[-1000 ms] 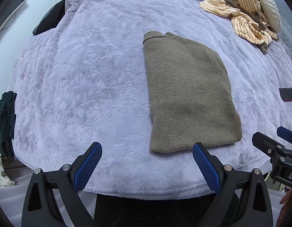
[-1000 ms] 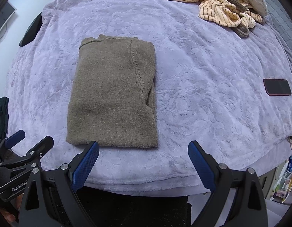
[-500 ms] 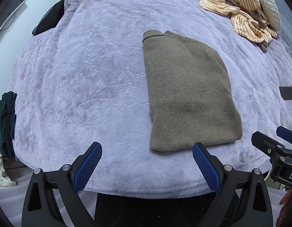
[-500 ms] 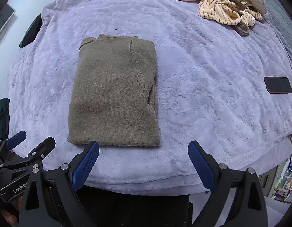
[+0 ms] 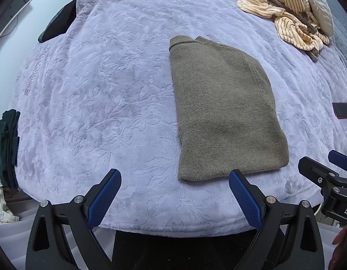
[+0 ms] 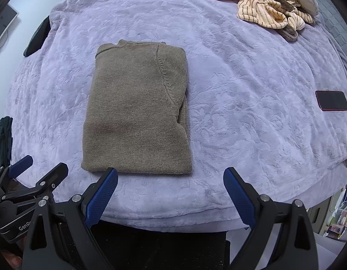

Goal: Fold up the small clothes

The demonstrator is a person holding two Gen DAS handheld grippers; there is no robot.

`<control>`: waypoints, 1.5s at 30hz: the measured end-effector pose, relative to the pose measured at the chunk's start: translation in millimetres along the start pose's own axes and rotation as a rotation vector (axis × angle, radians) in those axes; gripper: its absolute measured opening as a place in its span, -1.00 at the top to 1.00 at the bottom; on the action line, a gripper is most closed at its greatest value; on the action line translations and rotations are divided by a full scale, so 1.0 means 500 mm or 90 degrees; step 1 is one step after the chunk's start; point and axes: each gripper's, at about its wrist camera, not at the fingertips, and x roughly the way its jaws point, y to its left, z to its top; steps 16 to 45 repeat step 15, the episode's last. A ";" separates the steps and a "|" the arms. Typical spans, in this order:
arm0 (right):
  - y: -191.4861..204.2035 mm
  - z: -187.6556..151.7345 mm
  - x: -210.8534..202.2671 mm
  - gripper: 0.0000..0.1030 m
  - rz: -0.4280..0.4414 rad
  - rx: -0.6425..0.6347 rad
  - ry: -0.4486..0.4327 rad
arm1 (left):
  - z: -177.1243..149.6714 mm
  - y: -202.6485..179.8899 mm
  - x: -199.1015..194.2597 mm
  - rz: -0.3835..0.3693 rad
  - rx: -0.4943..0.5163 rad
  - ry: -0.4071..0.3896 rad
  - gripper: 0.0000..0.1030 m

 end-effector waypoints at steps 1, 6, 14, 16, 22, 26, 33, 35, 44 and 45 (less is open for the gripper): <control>0.001 0.000 0.001 -0.86 0.001 -0.001 0.000 | 0.000 0.002 0.002 -0.001 0.000 0.001 -0.88; 0.003 0.002 0.003 -0.86 0.002 -0.002 0.003 | 0.000 0.002 0.003 -0.001 0.001 0.001 -0.88; 0.004 0.001 0.003 -0.86 0.001 -0.002 0.003 | 0.004 0.007 0.004 0.006 0.015 -0.015 -0.88; 0.005 0.002 0.004 -0.86 0.001 -0.002 0.004 | 0.006 0.006 0.004 0.005 0.015 -0.014 -0.88; 0.005 0.002 0.004 -0.86 0.001 -0.002 0.004 | 0.006 0.006 0.004 0.005 0.015 -0.014 -0.88; 0.005 0.002 0.004 -0.86 0.001 -0.002 0.004 | 0.006 0.006 0.004 0.005 0.015 -0.014 -0.88; 0.005 0.002 0.004 -0.86 0.001 -0.002 0.004 | 0.006 0.006 0.004 0.005 0.015 -0.014 -0.88; 0.005 0.002 0.004 -0.86 0.001 -0.002 0.004 | 0.006 0.006 0.004 0.005 0.015 -0.014 -0.88; 0.005 0.002 0.004 -0.86 0.001 -0.002 0.004 | 0.006 0.006 0.004 0.005 0.015 -0.014 -0.88; 0.005 0.002 0.004 -0.86 0.001 -0.002 0.004 | 0.006 0.006 0.004 0.005 0.015 -0.014 -0.88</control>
